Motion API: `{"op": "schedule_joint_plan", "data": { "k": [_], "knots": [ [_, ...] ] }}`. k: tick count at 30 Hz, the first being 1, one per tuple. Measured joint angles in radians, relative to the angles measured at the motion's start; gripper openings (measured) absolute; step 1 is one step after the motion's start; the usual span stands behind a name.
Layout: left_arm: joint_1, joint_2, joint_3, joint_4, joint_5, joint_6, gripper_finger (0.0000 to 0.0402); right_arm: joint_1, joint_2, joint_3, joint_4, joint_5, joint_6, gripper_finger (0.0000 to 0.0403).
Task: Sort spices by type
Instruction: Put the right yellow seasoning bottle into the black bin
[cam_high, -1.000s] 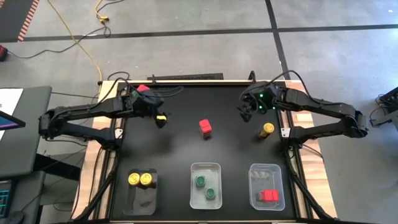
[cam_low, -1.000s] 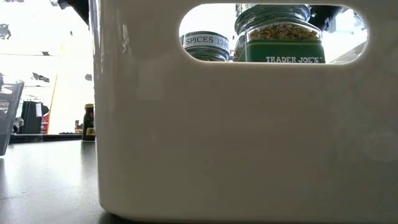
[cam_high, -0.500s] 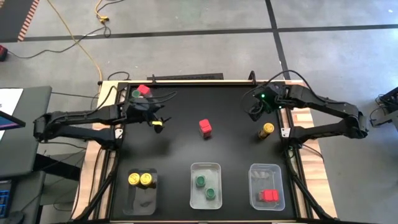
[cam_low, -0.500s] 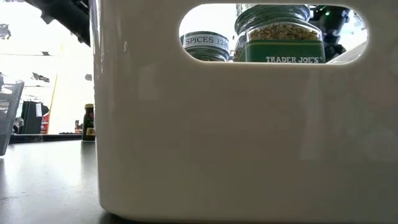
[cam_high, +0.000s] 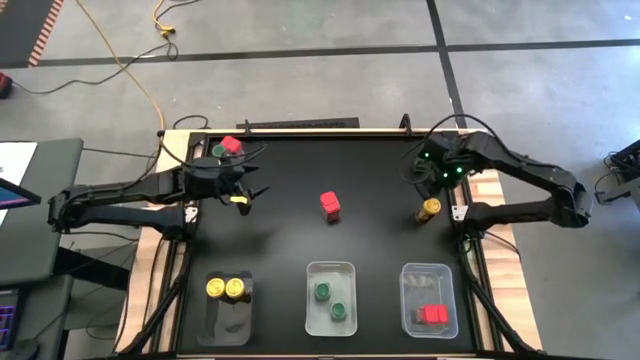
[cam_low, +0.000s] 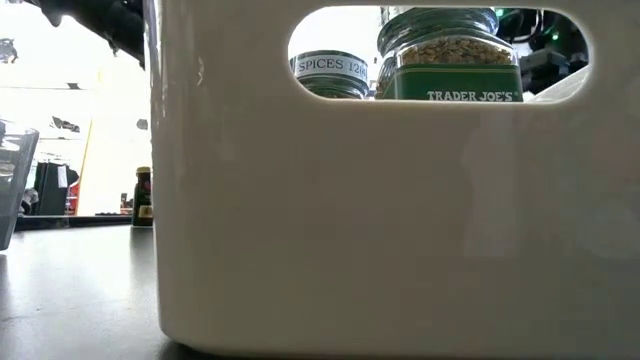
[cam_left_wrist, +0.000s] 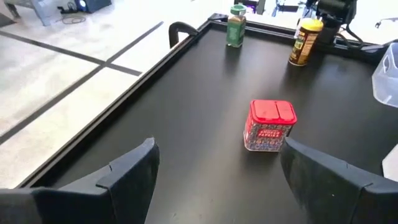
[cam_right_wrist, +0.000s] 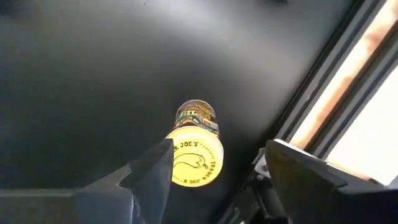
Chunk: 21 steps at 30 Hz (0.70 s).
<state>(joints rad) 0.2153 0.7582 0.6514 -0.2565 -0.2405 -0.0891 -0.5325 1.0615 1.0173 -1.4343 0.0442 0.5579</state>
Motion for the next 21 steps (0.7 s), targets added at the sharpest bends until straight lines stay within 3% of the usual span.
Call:
{"op": "schedule_joint_plan", "data": {
  "k": [15,21],
  "knots": [
    [0.0,0.001,0.0,-0.052,0.0,-0.001,0.032,0.109,0.0,-0.087,0.092,-0.017,0.097,0.028],
    [0.0,0.001,0.0,-0.052,-0.001,0.017,0.032,0.121,0.0,-0.087,0.124,-0.013,-0.006,0.0281]
  ]
}}
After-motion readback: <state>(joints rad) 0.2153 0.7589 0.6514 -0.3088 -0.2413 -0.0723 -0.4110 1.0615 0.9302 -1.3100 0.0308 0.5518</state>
